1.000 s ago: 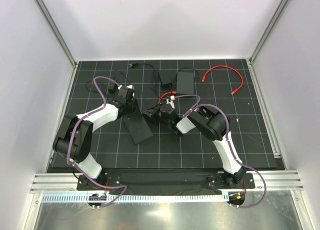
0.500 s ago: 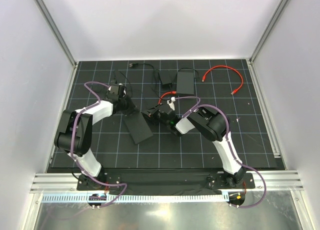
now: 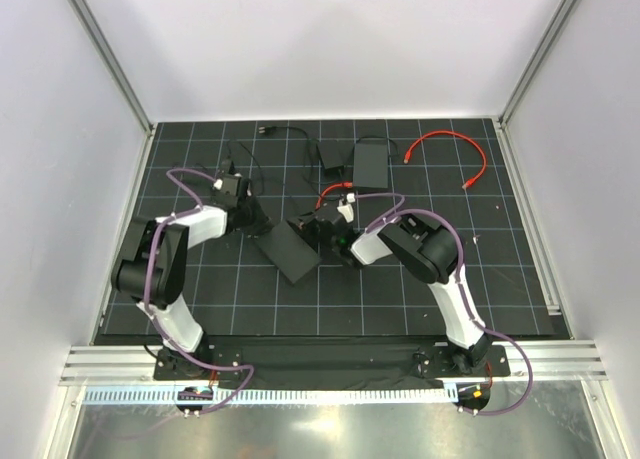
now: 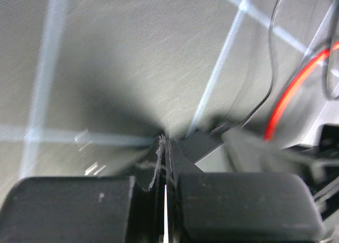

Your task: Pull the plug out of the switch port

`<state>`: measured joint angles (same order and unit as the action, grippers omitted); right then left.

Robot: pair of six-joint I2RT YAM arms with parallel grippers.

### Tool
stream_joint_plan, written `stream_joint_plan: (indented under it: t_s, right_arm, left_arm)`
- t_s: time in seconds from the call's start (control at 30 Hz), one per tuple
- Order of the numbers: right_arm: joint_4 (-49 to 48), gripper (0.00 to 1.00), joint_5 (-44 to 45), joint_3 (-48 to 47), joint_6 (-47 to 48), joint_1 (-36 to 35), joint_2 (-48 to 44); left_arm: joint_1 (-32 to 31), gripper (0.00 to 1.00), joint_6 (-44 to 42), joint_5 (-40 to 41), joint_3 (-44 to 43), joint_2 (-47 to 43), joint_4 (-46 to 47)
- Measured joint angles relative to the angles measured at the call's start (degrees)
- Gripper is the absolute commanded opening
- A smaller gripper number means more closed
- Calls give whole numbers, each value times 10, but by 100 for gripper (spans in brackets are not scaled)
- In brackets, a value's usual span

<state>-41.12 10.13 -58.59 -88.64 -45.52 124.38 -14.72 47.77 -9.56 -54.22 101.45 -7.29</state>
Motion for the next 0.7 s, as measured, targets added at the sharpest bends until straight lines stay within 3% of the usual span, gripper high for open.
stream_joint_plan:
  t_s: [0.13, 0.17, 0.33, 0.7]
  right_arm:
    - [-8, 1, -21, -3, 19, 4, 4]
    - [-13, 1, -26, -3, 25, 4, 6]
    - [-34, 1, -50, -3, 57, 6, 11]
    - [-77, 1, -105, -4, 80, 10, 31]
  left_arm:
    - [1, 1, -10, 50, 79, -84, 12]
    - [1, 7, -15, 56, 90, -103, 10]
    - [-8, 8, -53, 47, 114, -182, 13]
    - [-18, 0, -76, -72, 104, -121, 32]
